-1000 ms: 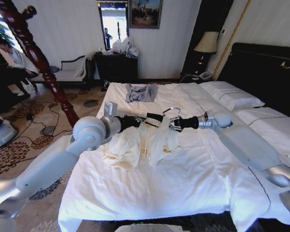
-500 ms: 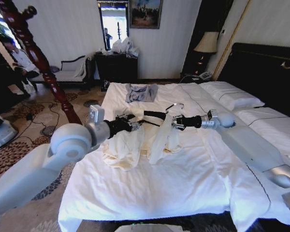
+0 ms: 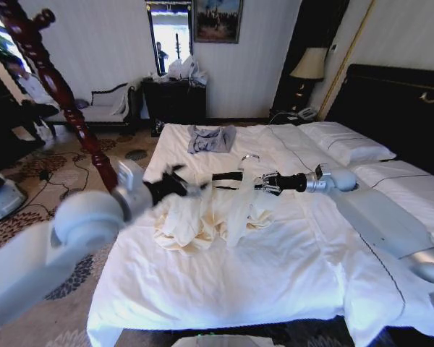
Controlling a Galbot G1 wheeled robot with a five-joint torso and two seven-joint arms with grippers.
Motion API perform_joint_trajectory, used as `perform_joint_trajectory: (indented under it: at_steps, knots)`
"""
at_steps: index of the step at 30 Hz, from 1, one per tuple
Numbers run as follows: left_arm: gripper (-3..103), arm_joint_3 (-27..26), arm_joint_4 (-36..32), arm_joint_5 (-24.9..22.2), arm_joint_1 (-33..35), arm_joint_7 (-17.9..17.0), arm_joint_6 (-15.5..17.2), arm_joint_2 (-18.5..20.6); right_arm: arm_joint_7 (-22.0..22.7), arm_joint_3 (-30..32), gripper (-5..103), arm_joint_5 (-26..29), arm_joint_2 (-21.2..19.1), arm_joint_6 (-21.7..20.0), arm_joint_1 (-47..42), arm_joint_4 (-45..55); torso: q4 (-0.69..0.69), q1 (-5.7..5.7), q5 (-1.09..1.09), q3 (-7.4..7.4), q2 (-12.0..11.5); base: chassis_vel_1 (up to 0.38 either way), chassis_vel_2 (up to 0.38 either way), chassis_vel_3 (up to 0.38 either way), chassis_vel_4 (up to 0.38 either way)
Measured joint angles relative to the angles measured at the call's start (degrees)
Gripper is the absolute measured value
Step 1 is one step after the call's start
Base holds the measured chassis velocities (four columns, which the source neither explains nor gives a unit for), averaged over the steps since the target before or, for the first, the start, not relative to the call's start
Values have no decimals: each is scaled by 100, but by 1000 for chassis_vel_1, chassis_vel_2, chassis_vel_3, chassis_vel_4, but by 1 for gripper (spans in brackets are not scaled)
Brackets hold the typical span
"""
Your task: Pick up the clothes from the bed and hang them on the clothes hanger.
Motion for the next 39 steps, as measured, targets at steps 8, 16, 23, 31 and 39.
perform_joint_trajectory:
  at_steps: [8, 16, 23, 31, 39]
  knots:
    - [100, 33, 1416, 200, -190, 2325, -1750, 128, -48, 29, 16, -37, 56, 23, -6, 78, -1, 0, 0, 0, 0, 0, 0, 0, 0]
    - [100, 424, 2063, 1132, -84, 3649, -2556, -20, -115, 66, 16, -43, 0, 47, 4, 80, 2, 1, -2, 1, 0, 0, 0, 0, 0]
    - [100, 822, 1904, 1353, -21, 3729, -2540, -101, -120, 54, 16, -56, 29, 52, 5, 60, 2, 0, 1, 1, 0, 0, 0, 0, 0]
    - [102, 1273, 1985, 1485, -224, 3712, -2480, -220, -124, 6, 16, -57, 135, 53, 81, 87, 1, 0, 1, 0, 0, 0, 0, 0, 0]
    - [72, 1556, 2088, 1586, -309, 3836, -2515, -411, -112, -9, 16, -45, 170, 51, 90, 153, 0, 0, 1, 1, 0, 0, 0, 0, 0]
